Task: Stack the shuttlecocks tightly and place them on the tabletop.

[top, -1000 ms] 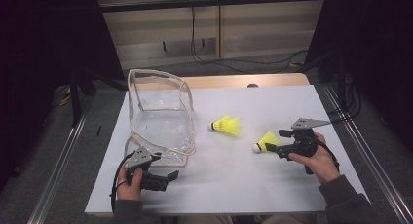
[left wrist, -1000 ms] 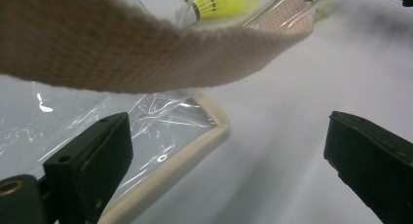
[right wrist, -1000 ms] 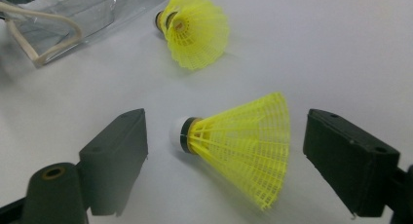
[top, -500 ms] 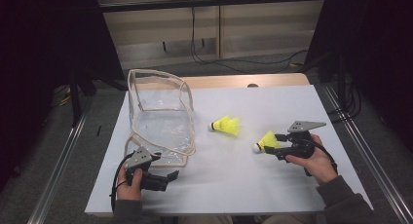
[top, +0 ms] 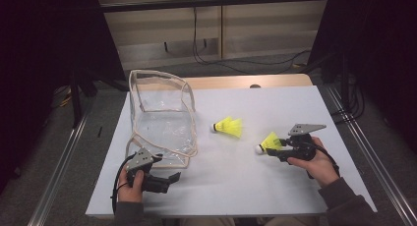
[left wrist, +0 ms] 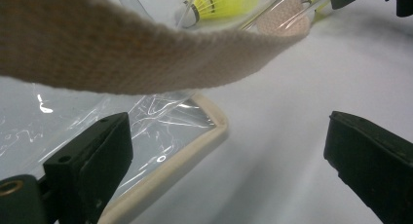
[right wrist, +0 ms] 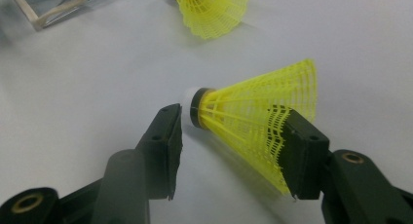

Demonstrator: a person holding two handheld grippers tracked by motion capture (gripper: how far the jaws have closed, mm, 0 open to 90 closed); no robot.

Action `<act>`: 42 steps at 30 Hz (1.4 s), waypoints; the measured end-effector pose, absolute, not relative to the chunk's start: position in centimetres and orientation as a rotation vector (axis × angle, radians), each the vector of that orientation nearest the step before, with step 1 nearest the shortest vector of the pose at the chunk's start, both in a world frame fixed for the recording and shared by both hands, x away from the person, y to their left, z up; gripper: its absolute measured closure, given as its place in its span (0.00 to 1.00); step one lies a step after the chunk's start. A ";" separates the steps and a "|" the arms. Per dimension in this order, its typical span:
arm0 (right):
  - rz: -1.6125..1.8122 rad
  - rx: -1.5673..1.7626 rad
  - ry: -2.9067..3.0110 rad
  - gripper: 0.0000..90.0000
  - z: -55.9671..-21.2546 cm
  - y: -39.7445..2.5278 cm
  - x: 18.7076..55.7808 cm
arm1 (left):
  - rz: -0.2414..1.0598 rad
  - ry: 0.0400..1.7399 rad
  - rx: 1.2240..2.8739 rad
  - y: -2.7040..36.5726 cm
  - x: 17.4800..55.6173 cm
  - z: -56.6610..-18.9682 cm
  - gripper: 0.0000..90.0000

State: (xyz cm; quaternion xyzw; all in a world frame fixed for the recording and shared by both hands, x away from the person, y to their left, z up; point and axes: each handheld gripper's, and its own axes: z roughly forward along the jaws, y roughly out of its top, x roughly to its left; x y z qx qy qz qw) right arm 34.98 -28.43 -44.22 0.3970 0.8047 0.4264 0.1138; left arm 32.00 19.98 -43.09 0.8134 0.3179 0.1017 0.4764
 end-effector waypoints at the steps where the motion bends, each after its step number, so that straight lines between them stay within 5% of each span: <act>1: 1.253 1.159 2.361 0.55 -44.2 -28.4 35.0 | 0.251 0.775 1.989 20.0 32.0 -43.1 0.04; 27: 1.273 1.119 2.418 0.85 -44.4 -28.2 34.8 | 0.252 0.770 1.990 20.0 32.0 -43.0 0.04; 42: 1.237 1.091 2.457 0.92 -44.5 -28.0 34.8 | 0.255 0.771 1.986 20.0 32.0 -43.0 0.04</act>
